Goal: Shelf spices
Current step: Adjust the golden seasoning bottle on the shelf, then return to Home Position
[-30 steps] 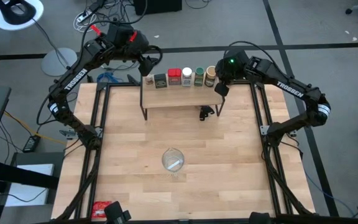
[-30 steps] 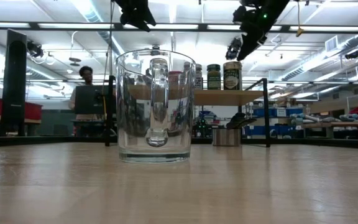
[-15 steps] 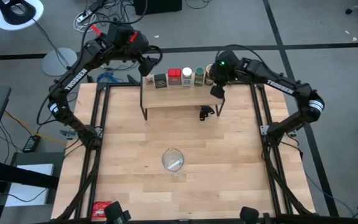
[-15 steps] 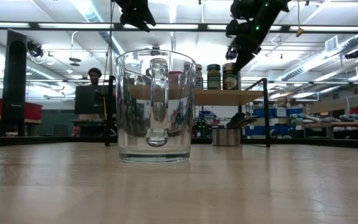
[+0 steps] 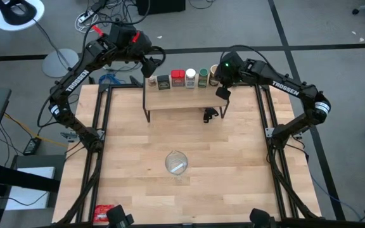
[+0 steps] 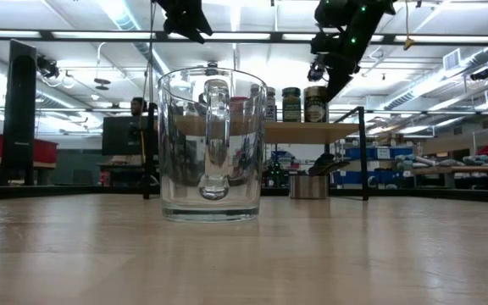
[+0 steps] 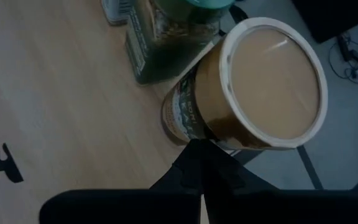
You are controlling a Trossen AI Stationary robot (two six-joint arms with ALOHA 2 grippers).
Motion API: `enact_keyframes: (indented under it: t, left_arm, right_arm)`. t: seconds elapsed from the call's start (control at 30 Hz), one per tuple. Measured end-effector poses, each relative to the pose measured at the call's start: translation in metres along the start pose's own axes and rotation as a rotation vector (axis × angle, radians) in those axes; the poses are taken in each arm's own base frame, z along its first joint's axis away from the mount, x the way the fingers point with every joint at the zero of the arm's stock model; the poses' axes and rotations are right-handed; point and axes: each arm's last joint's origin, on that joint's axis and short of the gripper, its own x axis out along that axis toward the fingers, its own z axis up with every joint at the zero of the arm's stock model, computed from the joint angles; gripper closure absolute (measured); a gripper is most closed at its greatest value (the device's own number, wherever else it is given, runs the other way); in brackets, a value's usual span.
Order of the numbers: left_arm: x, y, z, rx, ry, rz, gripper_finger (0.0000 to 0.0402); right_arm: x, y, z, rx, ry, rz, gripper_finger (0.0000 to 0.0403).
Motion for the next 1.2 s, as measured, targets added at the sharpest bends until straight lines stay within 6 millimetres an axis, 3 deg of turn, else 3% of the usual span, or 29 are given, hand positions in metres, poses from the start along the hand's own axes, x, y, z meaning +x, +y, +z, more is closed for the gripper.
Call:
enact_keyframes:
  t: [0.33, 0.5, 0.73, 0.9, 1.07, 1.2]
  left_arm:
    - [0.0, 0.0, 0.0, -0.001, 0.003, -0.001, 0.0106]
    - [-0.01, 0.001, 0.002, 0.01, -0.037, 0.013, 0.0106]
    - [-0.082, -0.003, 0.01, 0.032, -0.251, 0.052, 0.0106]
    - [-0.147, -0.015, 0.002, 0.029, -0.392, 0.004, 0.0106]
    - [-0.201, -0.026, -0.022, 0.025, -0.498, 0.032, 0.0106]
    - [-0.232, -0.039, -0.063, 0.01, -0.569, 0.082, 0.0106]
  right_arm:
    - [-0.001, 0.004, 0.0, 0.003, 0.014, 0.002, 0.0403]
    - [-0.019, 0.019, 0.007, -0.011, -0.086, 0.021, 0.0403]
    - [-0.092, 0.035, 0.016, -0.048, -0.48, 0.077, 0.0403]
    - [-0.153, 0.037, 0.002, -0.067, -0.745, 0.139, 0.0403]
    - [-0.198, 0.039, -0.028, -0.095, -0.917, 0.175, 0.0403]
    - [-0.21, 0.04, -0.062, -0.088, -1.058, 0.176, 0.0403]
